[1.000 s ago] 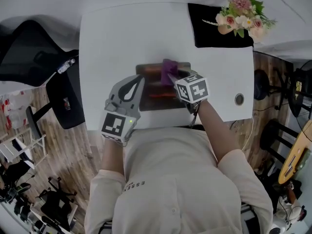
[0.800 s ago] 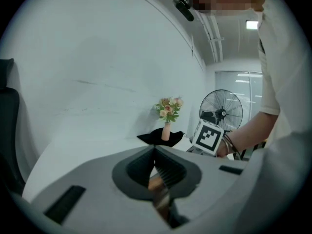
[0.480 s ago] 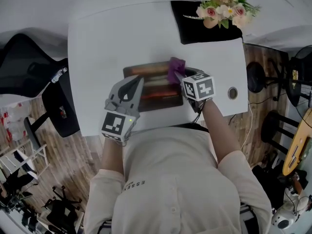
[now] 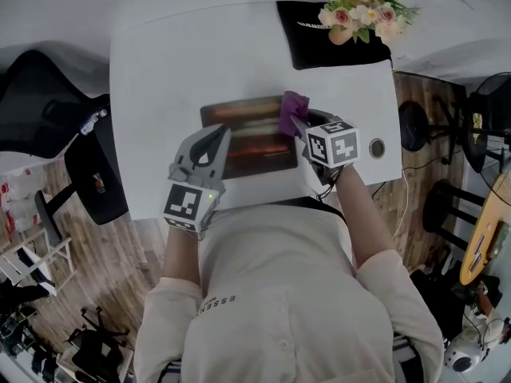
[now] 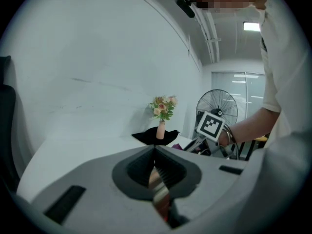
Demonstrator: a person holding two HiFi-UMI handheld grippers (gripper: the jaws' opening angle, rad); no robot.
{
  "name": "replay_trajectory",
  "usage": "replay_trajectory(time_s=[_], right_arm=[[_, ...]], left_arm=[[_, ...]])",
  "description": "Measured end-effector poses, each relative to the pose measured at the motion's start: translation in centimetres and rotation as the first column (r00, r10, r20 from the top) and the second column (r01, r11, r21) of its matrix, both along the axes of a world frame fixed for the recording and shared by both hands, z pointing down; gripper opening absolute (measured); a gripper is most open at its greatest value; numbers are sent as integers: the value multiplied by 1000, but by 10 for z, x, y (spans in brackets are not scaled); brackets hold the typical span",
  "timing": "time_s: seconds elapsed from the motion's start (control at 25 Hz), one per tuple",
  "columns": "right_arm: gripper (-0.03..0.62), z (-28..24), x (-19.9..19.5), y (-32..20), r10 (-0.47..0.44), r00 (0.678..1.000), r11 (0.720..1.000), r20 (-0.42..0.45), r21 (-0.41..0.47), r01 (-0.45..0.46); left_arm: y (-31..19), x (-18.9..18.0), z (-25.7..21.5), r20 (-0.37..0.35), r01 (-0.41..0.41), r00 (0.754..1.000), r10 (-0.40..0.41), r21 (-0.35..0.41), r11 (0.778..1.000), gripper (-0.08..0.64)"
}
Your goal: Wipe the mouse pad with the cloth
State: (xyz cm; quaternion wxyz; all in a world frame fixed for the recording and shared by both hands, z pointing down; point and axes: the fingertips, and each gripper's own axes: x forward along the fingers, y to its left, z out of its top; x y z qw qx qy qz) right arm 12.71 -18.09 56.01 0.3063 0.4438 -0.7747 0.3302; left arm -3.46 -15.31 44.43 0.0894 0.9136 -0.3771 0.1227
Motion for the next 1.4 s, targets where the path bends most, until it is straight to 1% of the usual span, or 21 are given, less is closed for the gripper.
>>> replay_trajectory(time_s=[0.16,0.28,0.44,0.52,0.64,0.8,0.92,1.08,1.28,1.4], right_arm=[[95,-13,-34,7,-63,998,998,17,12,63],[95,-15,-65,14,-104,994,995,28,2,104],[95,-18,-109,28,-145,988,989,54,-16,146],[95,-16,-132,37,-173,983,984,66,-30,175],[95,-9,-163,49,-218,973,974,71,-53,222],[95,-2,-194,55,-247,966,966,72,-67,251],[95,5,-211,55,-255,964,962,70,-82,261],[95,17,-225,60,-272,961,955,50,-105,276],[95,22,-224,59,-257,966,960,24,-109,258],[95,21,-220,59,-251,968,961,27,-112,252]], left_arm=[[4,-22,-3,4,31,1000,-31,4,1000,2],[9,-42,-6,8,55,998,-55,3,998,2],[18,-70,-12,13,68,998,-68,-3,998,2],[23,-85,-12,10,81,997,-81,-14,997,2],[28,-104,-10,24,91,996,-90,-20,996,2],[33,-126,-9,38,93,995,-92,-28,995,2],[35,-134,-7,33,88,996,-86,-51,995,2],[35,-139,-2,34,58,998,-57,-39,998,2],[36,-139,-3,34,40,999,-38,-52,998,2],[32,-135,-3,37,23,999,-22,-41,999,2]])
